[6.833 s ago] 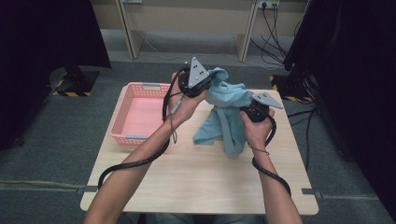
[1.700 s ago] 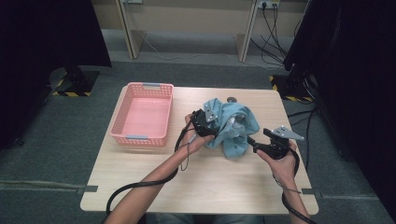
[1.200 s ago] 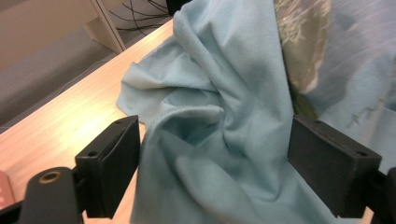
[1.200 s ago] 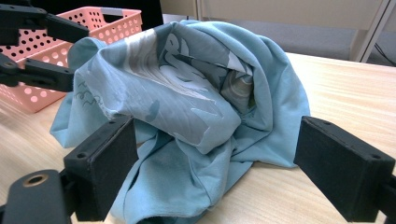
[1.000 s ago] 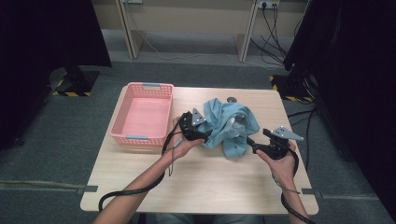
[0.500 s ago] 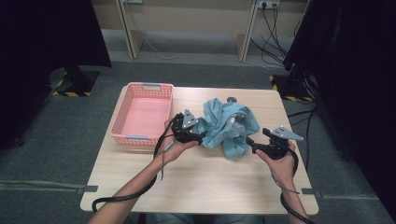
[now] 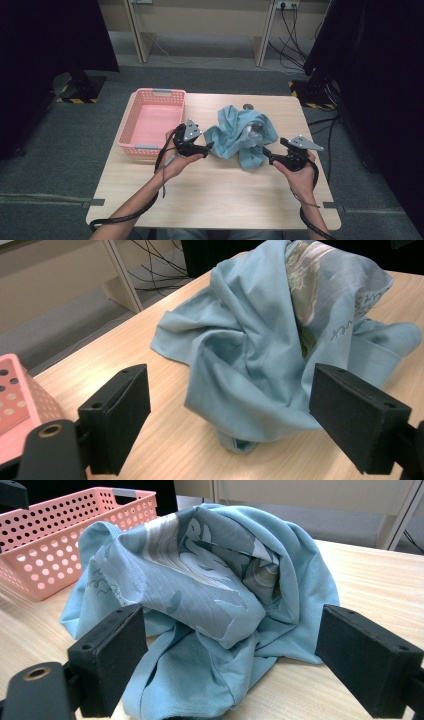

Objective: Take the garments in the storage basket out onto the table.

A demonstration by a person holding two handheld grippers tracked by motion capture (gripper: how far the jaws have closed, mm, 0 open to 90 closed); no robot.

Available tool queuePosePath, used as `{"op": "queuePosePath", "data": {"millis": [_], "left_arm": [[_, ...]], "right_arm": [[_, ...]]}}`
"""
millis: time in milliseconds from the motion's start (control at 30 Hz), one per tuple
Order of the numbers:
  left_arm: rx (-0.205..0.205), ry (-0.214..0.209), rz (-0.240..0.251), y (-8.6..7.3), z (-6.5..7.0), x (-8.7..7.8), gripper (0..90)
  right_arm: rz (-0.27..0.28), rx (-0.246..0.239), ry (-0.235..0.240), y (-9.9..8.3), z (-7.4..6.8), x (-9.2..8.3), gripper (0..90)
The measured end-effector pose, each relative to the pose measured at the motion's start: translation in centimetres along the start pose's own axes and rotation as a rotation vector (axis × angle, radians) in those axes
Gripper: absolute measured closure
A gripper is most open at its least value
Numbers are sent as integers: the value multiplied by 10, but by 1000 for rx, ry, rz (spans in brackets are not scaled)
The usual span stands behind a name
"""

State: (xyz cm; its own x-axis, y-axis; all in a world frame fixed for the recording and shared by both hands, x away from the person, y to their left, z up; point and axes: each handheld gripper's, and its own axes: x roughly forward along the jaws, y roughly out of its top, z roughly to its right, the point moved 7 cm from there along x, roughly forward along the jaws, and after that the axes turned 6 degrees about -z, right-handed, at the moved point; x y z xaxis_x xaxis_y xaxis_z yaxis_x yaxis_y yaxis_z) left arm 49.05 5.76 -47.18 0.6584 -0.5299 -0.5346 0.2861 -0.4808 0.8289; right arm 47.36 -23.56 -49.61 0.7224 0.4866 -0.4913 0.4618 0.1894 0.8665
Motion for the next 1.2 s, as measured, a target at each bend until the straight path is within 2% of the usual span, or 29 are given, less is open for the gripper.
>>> {"op": "queuePosePath", "data": {"millis": [367,1200], "left_arm": [[-26,11,29,-8,-9,-18,157],[-92,82,82,-37,-39,-68,161]], "right_arm": [[4,-7,1,2,-3,-2,130],[13,-30,-9,7,-5,-16,130]]}}
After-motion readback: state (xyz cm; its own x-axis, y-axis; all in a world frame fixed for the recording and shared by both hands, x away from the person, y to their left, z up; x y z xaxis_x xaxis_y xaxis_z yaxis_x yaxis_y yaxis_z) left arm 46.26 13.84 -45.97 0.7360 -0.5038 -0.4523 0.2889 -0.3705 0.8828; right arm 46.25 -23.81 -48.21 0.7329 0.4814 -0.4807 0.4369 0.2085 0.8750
